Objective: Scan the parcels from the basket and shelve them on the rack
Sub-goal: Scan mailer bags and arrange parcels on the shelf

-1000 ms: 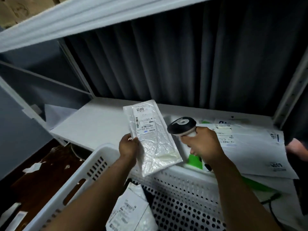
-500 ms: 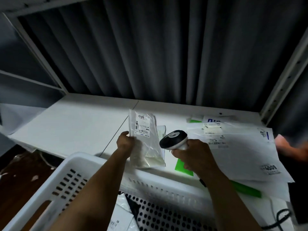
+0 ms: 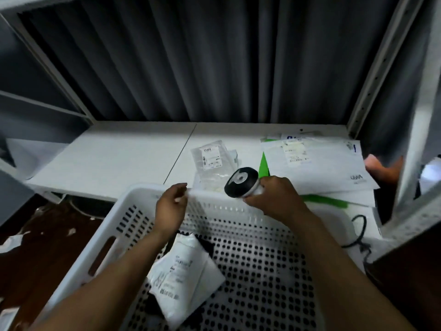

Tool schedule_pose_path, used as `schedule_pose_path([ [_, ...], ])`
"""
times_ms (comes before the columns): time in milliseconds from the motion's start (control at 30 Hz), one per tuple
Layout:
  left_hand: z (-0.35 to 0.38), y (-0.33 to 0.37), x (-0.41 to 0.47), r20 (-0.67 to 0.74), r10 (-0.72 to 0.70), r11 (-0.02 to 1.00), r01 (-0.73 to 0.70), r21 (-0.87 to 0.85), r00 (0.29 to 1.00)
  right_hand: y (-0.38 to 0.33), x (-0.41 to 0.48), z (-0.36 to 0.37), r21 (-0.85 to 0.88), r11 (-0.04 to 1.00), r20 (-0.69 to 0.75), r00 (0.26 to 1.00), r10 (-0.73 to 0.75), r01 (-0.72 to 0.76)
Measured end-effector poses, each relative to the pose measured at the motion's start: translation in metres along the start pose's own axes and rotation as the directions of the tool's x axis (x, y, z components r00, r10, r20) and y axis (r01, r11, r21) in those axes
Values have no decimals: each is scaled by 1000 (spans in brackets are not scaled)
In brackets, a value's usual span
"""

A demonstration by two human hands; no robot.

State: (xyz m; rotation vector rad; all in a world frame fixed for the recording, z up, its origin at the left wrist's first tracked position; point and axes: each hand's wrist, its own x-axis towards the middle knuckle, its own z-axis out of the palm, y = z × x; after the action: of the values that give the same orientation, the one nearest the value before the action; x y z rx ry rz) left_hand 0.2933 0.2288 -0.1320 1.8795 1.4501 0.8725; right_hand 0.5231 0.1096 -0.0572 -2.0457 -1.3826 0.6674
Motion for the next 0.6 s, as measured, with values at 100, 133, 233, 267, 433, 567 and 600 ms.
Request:
schedule_pose_path([
  [100,-10,-50,-53,119,-55,998,51,41,991,-6,-46,19,-57,998,42,999,-3,5],
  [133,-11,-70,-67,168,-114,988,94,123,979,-5,-59,27,-76,997,63,998,7,-2],
  [233,-17,-128,-107,245,-330,925,260,277,912,-4,-92,65,-134,991,126,991,31,-14],
  [267,-18,-143,-115,265,-385,902,300,309,884,-3,-100,80,-152,988,154,988,29,-5],
  [433,-13,-187,-116,351,-524,816,338,470,776,8,-123,157,-94,996,286,958,19,8],
  [567,2,-206,-103,337,-552,776,322,542,763,25,-118,195,-63,996,328,941,77,-60],
  [600,7,-212,-102,334,-556,768,316,558,761,29,-114,200,-75,995,328,940,93,-72],
])
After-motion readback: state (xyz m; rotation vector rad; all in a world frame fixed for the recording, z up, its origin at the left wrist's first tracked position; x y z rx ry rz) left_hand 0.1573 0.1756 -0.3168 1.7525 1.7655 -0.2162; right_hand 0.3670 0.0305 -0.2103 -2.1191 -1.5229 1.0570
